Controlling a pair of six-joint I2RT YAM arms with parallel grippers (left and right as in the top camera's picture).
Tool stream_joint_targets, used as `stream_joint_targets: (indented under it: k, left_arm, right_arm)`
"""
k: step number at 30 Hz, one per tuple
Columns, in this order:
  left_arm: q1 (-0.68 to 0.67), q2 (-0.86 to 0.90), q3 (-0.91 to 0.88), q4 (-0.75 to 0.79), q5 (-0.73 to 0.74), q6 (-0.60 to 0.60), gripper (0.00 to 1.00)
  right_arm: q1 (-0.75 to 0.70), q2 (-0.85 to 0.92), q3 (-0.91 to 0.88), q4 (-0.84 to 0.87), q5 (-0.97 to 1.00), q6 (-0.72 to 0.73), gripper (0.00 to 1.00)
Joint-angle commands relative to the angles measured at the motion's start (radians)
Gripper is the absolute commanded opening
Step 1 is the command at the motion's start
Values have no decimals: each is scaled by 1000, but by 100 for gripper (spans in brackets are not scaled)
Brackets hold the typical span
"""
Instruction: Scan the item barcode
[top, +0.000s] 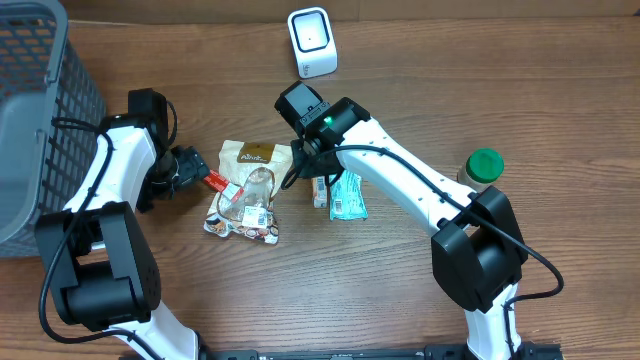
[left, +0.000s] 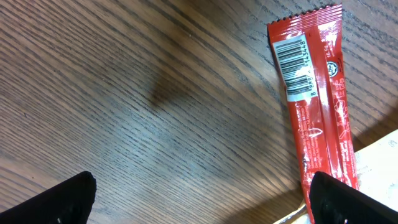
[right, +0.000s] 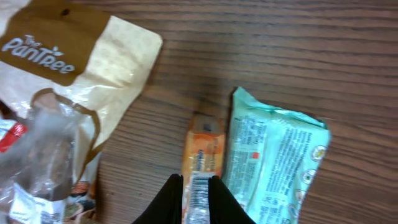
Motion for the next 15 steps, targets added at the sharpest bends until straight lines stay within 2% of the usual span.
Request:
stream_joint_targets:
  k: [1,15]
  left_arm:
    - [10,-2,19,2,-21,14,99]
    - [10,-2,19,1,-21,14,100]
  right_arm:
    - [-7,-1,-4,-14,55,1,16]
    - [-28,-1,-4,-86,83,5,16]
